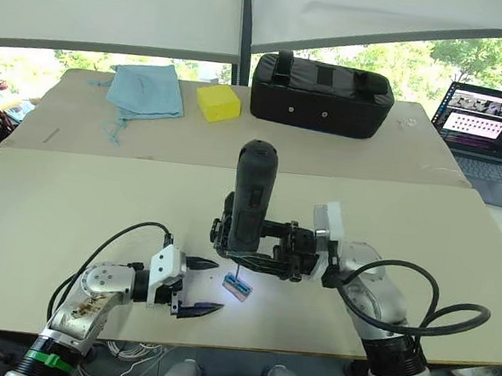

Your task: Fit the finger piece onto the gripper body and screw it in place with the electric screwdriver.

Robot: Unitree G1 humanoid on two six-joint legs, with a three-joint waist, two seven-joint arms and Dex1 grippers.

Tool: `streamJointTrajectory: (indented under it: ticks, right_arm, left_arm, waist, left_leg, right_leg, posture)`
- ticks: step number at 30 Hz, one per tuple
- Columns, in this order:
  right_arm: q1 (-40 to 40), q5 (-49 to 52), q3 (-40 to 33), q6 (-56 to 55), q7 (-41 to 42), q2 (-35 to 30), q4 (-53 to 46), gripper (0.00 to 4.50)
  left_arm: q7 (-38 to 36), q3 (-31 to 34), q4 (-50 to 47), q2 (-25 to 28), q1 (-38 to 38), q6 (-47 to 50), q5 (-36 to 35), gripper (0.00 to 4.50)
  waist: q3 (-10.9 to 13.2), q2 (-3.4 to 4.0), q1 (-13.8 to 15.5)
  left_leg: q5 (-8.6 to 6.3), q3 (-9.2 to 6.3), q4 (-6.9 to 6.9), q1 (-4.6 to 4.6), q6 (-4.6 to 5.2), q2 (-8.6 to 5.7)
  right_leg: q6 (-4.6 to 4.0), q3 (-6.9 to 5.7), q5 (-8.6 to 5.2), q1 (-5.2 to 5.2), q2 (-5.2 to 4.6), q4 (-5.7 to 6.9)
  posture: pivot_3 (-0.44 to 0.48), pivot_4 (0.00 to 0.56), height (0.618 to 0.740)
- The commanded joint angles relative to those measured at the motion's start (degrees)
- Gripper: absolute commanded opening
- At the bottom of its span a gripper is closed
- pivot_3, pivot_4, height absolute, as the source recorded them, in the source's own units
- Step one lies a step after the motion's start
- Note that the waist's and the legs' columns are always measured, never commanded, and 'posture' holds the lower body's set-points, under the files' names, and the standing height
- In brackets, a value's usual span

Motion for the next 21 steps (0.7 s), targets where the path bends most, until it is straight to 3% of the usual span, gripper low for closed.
streamJointTrajectory:
  ticks: [1,21]
  right_arm:
    - [-1.01,0.72,-0.55,-1.74,0.14,0.27,-1.4,1.9]
    - [-1.44,0.66,-0.45,-1.5,-0.3,0.53,-0.65,1.9]
  left_arm:
    - [-0.33,-0.29,1.11,-0.18,0.98,-0.96,0.1,4.42]
    - [0.39,-1.4,2.39,-1.54,-0.91,-0.14,1.13,4.42]
  waist:
    - [0.0,0.0,-0.01]
    - [-0.02,0.01,0.16]
  left_leg:
    - [0.0,0.0,0.0,0.0,0.0,0.0]
    - [0.0,-0.02,0.18,0.07,0.0,-0.02]
  right_leg:
    - [0.0,0.0,0.0,0.0,0.0,0.0]
    - [0.02,0.0,0.01,0.12,-0.01,0.11]
  posture:
    - [0.0,0.15,0.74]
    - [0.0,0.15,0.74]
